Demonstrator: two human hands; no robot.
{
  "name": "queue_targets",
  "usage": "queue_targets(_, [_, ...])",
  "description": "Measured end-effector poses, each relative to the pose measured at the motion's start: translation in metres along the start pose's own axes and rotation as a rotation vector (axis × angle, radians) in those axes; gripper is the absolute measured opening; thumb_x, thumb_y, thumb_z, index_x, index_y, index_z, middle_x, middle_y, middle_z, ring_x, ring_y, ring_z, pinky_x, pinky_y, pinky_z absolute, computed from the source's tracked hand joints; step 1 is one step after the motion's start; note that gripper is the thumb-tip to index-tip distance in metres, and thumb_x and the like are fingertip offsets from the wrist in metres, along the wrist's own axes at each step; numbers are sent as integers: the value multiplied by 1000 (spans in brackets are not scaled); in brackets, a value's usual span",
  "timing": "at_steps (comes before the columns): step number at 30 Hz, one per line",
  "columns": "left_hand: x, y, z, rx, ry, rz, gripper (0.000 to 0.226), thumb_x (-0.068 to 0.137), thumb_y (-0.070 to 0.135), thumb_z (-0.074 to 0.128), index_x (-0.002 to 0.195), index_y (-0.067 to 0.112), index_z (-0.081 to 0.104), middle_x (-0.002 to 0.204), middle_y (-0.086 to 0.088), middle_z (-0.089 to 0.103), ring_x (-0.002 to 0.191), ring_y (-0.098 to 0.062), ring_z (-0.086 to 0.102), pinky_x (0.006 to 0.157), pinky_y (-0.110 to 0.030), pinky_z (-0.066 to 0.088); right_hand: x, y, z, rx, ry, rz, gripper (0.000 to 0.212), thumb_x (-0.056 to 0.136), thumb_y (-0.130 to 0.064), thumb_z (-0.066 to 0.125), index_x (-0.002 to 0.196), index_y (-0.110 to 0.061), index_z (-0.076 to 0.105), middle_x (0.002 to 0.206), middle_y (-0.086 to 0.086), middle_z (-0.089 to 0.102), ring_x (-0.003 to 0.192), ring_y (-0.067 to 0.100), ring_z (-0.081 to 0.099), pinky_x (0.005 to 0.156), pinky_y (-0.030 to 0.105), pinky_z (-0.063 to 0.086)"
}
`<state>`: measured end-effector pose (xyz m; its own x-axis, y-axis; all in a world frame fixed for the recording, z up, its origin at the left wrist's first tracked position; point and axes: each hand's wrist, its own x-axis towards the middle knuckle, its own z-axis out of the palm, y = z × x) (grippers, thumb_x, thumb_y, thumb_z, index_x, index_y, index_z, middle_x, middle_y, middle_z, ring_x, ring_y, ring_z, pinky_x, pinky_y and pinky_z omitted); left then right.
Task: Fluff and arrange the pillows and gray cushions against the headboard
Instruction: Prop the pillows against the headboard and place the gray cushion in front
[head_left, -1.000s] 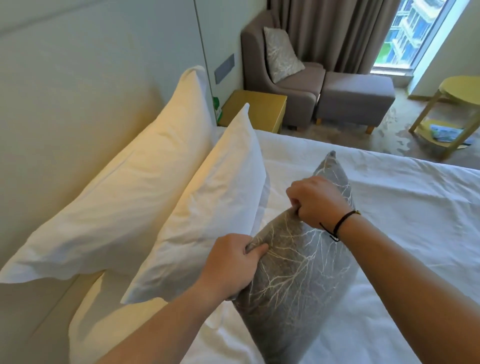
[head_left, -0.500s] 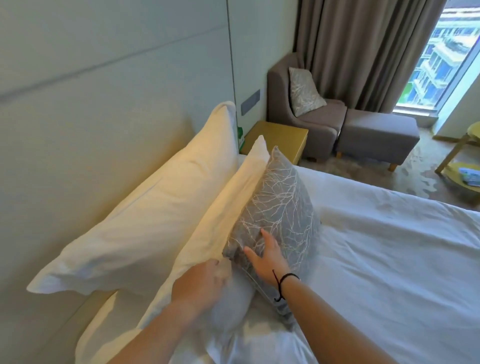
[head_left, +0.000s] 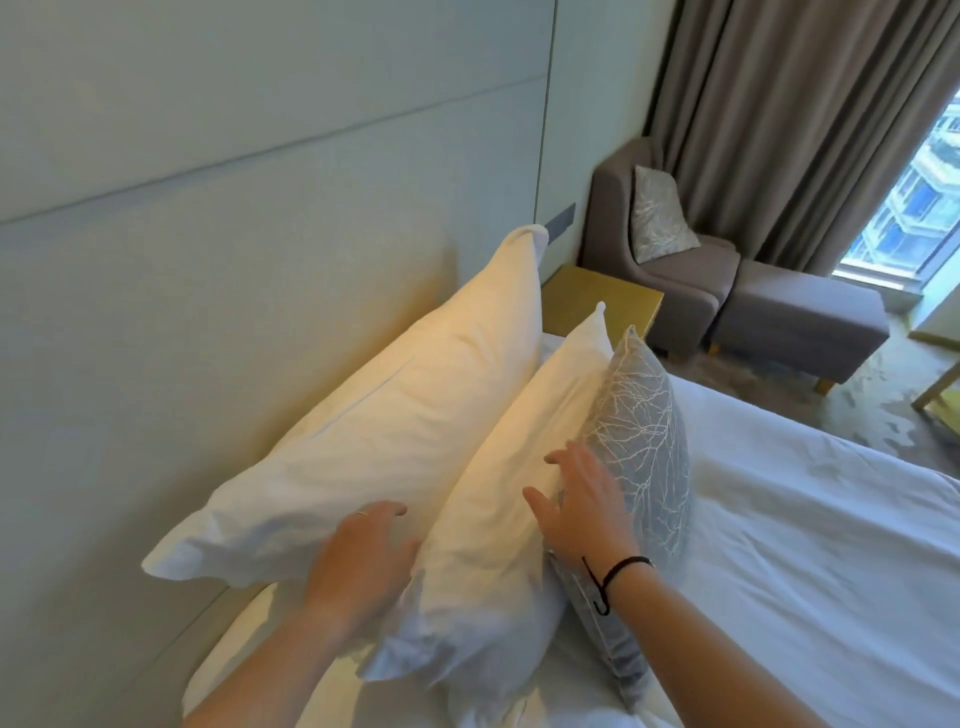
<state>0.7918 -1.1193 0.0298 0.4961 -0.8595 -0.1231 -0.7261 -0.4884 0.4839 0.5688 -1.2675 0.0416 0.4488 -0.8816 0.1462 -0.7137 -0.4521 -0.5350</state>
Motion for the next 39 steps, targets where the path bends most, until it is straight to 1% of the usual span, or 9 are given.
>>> queue_targets(3, [18,-27,-27,58,100,35,48,90,46,58,135,31,54,150,4,46,137,-18,41,110,-40,37,1,-33,17,-53,-131,-94,42,89,-45,60,125,-25,51,139,-4,45,131,19,41,108,33,34])
queue_targets(7, [49,-73,-68,169,216,10,45,90,37,61,133,28,55,146,-1,51,129,-26,49,106,-42,37,9,-77,50,74,-344,17,50,89,-49,59,134,-36,43,145,-14,41,118,4,47,97,22,38])
queue_targets(11, [78,-121,-88,105,-44,-49,61,90,48,54,146,35,33,145,2,51,127,-26,52,100,-41,43,26,-120,90,386,-434,264,60,86,-50,65,139,-40,38,149,-8,40,133,14,42,98,30,44])
queue_targets(13, [88,-138,-91,100,-117,-49,66,87,63,49,144,37,31,142,3,54,125,-25,55,94,-41,45,36,-140,108,528,-430,390,68,86,-48,67,143,-39,32,154,-3,33,138,19,37,99,35,44])
queue_targets(15, [94,-152,-90,158,-118,-19,60,83,73,44,128,33,42,128,2,63,113,-27,61,80,-38,47,49,-156,125,558,-393,435,76,86,-48,67,148,-39,24,158,-3,28,141,20,34,105,38,40])
queue_targets(17, [99,-160,-86,174,-134,5,52,82,77,42,104,30,45,108,-2,69,98,-29,65,67,-36,43,62,-169,139,549,-349,461,82,86,-49,65,151,-37,17,159,-4,24,142,20,32,111,39,35])
queue_targets(20, [105,-168,-83,69,-164,19,49,80,76,49,87,28,43,94,-3,68,88,-30,65,65,-36,48,79,-179,156,512,-290,482,79,88,-49,61,152,-35,17,159,-10,24,143,17,31,113,39,32])
queue_targets(33, [117,-158,-98,67,-123,164,40,93,63,42,79,26,42,91,-6,68,87,-32,65,63,-36,42,91,-180,176,523,-194,596,81,83,-58,61,151,-33,25,157,-7,29,142,15,30,115,42,31])
queue_targets(39, [106,-153,-112,-147,-94,161,45,92,50,57,62,22,40,61,3,51,63,-23,53,54,-33,32,97,-186,168,591,-146,579,83,81,-64,60,151,-35,26,157,-8,30,142,16,31,112,39,33])
